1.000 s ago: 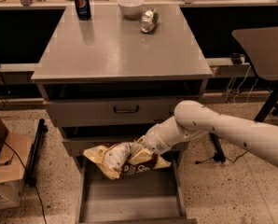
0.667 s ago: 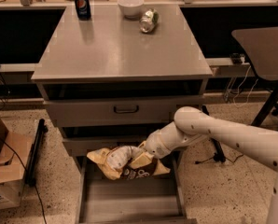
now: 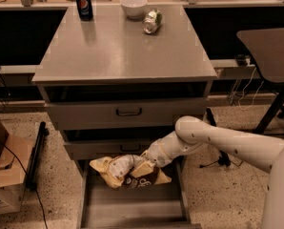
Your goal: Place brown chip bag into bottom drawer
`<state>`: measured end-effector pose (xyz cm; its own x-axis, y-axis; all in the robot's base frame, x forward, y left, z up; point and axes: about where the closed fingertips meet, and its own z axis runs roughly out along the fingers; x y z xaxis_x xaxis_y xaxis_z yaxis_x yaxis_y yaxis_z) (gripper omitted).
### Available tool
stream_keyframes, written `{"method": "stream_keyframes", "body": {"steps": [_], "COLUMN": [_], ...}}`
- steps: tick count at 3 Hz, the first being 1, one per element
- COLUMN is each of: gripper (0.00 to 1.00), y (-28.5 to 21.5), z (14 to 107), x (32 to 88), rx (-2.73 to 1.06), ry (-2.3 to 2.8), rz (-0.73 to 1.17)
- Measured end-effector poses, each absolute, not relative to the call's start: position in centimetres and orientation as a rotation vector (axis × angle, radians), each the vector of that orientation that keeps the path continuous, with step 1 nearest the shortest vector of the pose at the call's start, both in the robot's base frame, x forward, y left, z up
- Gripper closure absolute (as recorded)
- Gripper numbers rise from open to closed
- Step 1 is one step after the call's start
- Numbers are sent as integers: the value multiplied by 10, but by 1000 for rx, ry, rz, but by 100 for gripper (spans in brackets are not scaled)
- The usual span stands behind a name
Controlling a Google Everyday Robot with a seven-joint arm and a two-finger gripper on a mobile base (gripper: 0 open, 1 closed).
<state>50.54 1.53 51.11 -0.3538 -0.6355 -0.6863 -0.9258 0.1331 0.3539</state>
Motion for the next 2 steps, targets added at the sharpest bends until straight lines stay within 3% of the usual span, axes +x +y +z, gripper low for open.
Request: {"method": "stream_keyframes", "body": {"steps": [2], "gripper": [100], "y": [19], "z": [417], "x": [511], "rx": [-1473], "ry": [2129], "rz": [1157]}}
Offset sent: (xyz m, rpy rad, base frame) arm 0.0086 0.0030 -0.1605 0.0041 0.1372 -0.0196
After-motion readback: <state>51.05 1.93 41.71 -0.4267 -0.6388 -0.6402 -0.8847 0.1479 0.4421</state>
